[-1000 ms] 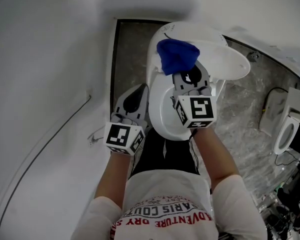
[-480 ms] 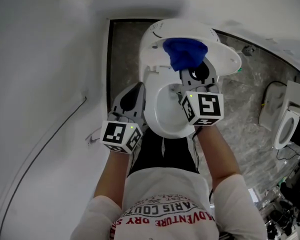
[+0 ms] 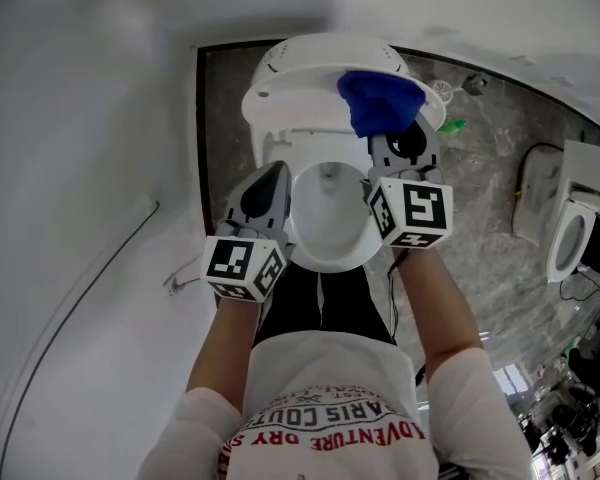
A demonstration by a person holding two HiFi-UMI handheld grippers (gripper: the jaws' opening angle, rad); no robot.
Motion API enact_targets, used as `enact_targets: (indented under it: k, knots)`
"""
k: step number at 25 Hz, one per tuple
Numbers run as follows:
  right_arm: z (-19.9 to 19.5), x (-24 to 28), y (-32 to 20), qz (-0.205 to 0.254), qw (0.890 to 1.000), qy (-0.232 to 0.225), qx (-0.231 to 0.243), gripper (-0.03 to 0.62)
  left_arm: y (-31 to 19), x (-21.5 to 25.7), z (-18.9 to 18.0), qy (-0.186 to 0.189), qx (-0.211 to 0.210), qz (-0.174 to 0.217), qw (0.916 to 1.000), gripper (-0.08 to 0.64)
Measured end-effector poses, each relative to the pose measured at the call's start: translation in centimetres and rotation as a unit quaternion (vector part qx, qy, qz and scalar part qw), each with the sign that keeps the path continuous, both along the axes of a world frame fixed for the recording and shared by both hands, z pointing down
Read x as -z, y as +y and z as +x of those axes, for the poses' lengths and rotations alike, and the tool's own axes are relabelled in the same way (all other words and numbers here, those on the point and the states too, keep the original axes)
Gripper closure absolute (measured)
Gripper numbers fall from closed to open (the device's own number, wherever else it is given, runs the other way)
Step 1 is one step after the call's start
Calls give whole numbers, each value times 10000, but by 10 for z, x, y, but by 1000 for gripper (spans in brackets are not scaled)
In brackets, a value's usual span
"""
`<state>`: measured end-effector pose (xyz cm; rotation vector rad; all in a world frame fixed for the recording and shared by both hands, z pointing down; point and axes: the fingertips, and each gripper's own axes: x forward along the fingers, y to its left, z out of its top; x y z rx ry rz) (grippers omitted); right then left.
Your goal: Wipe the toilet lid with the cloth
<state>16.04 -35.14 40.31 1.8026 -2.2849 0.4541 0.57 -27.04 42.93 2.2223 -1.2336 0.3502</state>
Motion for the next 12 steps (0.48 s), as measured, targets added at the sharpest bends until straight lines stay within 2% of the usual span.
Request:
enact_targets:
  k: [7,12]
  knots:
    - [57,4,18,-41,9993,219,-303,494,10,0,37,7,-156,1,9999,554]
    - [85,7,33,-71,9992,178,-347,494,23,5,62,-2,-158,21,9999,554]
